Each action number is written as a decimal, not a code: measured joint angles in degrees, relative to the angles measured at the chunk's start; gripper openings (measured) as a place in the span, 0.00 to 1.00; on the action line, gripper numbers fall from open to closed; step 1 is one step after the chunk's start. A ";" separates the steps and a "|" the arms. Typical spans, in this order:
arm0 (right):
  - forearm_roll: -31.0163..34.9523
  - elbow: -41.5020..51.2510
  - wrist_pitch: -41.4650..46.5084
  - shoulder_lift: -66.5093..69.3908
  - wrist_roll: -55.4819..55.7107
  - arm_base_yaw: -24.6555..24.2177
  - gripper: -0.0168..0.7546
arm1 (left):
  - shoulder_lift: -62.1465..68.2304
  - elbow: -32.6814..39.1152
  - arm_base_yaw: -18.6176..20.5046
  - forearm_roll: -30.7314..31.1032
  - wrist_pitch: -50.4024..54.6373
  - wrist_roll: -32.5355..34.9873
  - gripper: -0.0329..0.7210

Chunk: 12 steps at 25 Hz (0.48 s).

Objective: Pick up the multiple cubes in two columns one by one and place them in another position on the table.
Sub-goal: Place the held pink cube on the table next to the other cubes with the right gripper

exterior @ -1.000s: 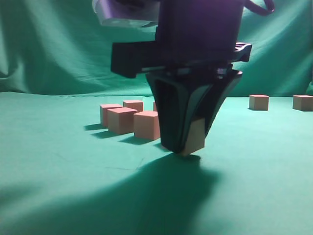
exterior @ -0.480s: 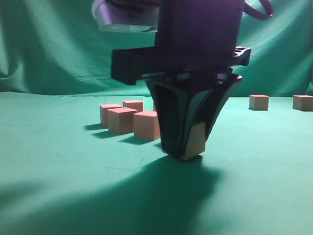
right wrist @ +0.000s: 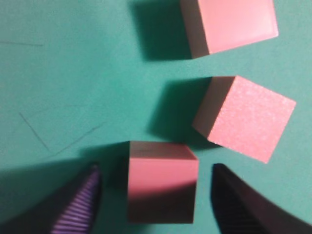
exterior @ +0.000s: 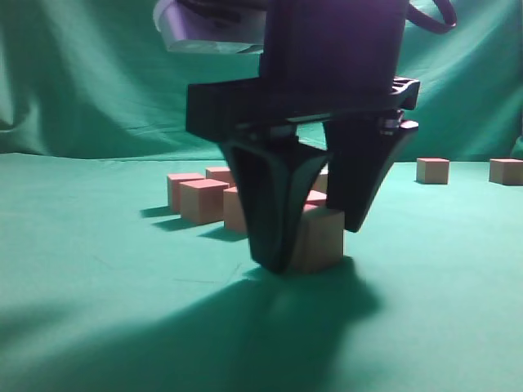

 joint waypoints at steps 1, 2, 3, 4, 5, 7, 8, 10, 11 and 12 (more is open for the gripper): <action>0.00 0.00 0.00 0.00 0.00 0.00 0.75 | 0.00 0.00 0.00 0.00 0.00 0.00 0.04; 0.25 0.00 0.00 0.00 0.00 0.00 0.80 | 0.00 0.00 0.00 0.00 0.00 0.00 0.04; 0.39 0.00 0.23 0.00 0.00 0.00 0.85 | 0.00 0.00 0.00 0.00 0.00 0.00 0.04; 0.51 0.00 0.61 -0.14 0.00 0.00 0.84 | 0.00 0.00 0.00 0.00 0.00 0.00 0.04; 0.64 0.00 0.97 -0.73 0.00 0.00 0.84 | 0.00 0.00 0.00 0.00 0.00 0.00 0.04; 0.73 0.00 2.26 -3.08 0.13 0.00 0.84 | 0.00 0.00 0.00 0.00 0.00 0.00 0.04; 0.73 0.00 2.75 -5.06 0.13 0.00 0.84 | 0.00 0.00 0.00 0.00 0.00 0.00 0.04; 0.24 -0.60 4.82 -9.19 0.46 0.00 0.84 | 0.00 0.00 0.00 0.00 0.00 0.00 0.04; -0.69 -1.13 6.41 -11.43 1.12 0.00 0.89 | 0.00 0.00 0.00 0.00 0.00 0.00 0.04; -2.21 -1.95 8.05 -13.61 2.13 0.00 0.87 | 0.00 0.00 0.00 0.00 0.00 0.00 0.04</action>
